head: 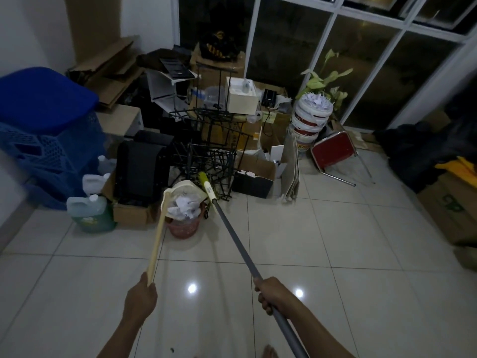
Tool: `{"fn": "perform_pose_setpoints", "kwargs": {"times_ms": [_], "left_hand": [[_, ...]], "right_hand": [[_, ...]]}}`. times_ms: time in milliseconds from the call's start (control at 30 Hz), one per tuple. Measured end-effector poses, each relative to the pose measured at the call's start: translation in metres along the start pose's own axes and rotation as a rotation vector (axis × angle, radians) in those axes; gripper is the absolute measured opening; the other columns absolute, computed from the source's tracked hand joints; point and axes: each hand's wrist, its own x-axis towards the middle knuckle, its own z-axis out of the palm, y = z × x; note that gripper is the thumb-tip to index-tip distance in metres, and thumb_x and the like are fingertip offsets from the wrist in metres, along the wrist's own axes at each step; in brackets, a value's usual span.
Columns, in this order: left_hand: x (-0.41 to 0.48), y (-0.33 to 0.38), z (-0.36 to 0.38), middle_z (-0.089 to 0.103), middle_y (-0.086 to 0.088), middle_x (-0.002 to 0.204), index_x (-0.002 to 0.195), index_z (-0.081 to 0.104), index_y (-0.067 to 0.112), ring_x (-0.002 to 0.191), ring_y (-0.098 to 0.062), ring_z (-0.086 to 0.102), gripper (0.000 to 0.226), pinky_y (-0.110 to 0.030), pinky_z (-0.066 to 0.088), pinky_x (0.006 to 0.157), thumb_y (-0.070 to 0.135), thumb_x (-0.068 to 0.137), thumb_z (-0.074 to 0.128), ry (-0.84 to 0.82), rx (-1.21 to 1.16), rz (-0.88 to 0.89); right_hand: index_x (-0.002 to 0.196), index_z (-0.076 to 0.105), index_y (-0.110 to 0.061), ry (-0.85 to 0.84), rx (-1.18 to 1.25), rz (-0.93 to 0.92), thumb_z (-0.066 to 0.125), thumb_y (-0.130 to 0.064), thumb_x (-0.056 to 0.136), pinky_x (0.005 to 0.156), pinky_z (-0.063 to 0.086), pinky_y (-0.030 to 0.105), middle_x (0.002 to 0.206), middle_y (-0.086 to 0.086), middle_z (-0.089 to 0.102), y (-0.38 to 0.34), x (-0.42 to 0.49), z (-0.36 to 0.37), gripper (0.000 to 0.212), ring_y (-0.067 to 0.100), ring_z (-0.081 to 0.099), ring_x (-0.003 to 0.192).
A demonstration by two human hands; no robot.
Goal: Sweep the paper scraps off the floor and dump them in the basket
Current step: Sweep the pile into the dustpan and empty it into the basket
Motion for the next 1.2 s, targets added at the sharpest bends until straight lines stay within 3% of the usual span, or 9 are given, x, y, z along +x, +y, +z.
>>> {"fn": "perform_pose_setpoints", "kwargs": {"times_ms": [367,567,800,1200], "left_hand": [[0.007,-0.002,-0.003,0.06,-0.03,0.108,0.139,0.034,-0.004,0.092,-0.041,0.059,0.047,-0.04,0.047,0.079,0.012,0.096,0.043,-0.025,-0.04,-0.042],[0.001,-0.014,-0.005,0.06,-0.027,0.087,0.139,0.033,-0.007,0.068,-0.028,0.05,0.05,-0.036,0.042,0.063,0.009,0.094,0.047,0.017,0.055,0.032],[-0.011,-0.027,-0.009,0.051,-0.013,0.079,0.142,0.029,0.0,0.064,-0.025,0.051,0.052,-0.034,0.044,0.058,0.015,0.095,0.044,0.042,0.124,0.034],[-0.027,-0.028,-0.022,0.052,-0.015,0.075,0.142,0.031,-0.001,0.063,-0.027,0.051,0.051,-0.034,0.041,0.058,0.013,0.095,0.045,0.06,0.079,0.009]], "right_hand": [[0.09,0.048,-0.008,0.01,-0.017,0.017,0.043,-0.037,0.098,0.037,0.034,0.017,0.06,0.003,0.046,-0.01,0.001,0.01,0.031,0.01,0.039,0.043],[0.084,0.047,-0.01,0.01,-0.023,0.03,0.044,-0.036,0.097,0.037,0.033,0.017,0.058,0.003,0.046,-0.008,0.001,0.016,0.029,0.01,0.038,0.041],[0.089,0.048,-0.008,0.015,-0.043,0.017,0.044,-0.035,0.097,0.037,0.034,0.017,0.06,0.003,0.046,-0.011,-0.002,0.015,0.029,0.01,0.039,0.042],[0.086,0.049,-0.008,0.002,-0.041,-0.001,0.043,-0.035,0.098,0.036,0.033,0.018,0.06,0.004,0.046,-0.011,-0.002,0.018,0.03,0.01,0.039,0.041]]}}
